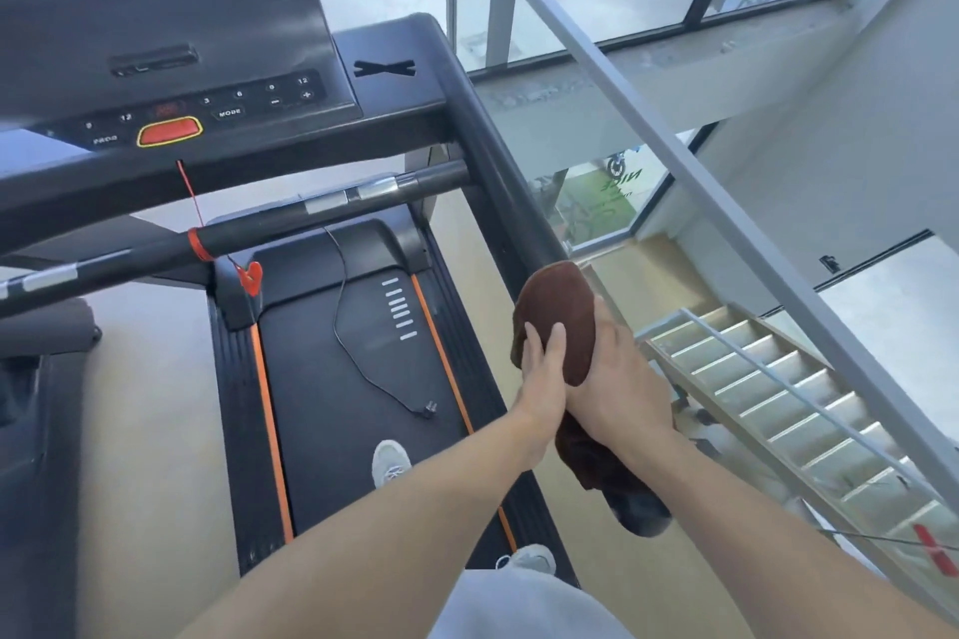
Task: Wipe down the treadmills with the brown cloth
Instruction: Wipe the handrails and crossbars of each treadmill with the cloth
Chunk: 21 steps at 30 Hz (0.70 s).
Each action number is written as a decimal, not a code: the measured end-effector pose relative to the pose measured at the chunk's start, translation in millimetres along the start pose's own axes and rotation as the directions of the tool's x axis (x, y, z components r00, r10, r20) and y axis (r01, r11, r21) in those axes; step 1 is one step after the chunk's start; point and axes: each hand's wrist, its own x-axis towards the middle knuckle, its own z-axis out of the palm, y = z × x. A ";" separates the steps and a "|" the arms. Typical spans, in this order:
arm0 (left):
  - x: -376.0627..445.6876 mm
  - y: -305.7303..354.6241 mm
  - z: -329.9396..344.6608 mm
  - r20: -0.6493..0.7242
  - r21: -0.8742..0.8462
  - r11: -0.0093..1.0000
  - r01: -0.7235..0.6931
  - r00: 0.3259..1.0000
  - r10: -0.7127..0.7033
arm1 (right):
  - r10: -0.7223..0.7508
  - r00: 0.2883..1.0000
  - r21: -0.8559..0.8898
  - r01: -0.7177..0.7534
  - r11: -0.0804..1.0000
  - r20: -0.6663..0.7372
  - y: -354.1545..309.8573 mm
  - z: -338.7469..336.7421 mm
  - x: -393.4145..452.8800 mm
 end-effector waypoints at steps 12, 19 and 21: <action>75.8 83.1 -15.4 -0.001 -0.035 0.956 0.291 0.957 -0.291 | -0.094 0.993 0.032 0.092 0.995 0.073 -34.3 -7.6 64.4; 116.8 154.3 -44.8 -0.076 0.092 0.962 0.256 0.965 -0.250 | -0.115 0.986 0.098 0.103 0.990 0.124 -70.4 -9.5 138.5; 142.7 160.1 -49.7 -0.092 0.091 0.964 0.250 0.966 -0.241 | -0.121 0.983 0.127 0.104 0.986 0.136 -79.9 -10.1 157.2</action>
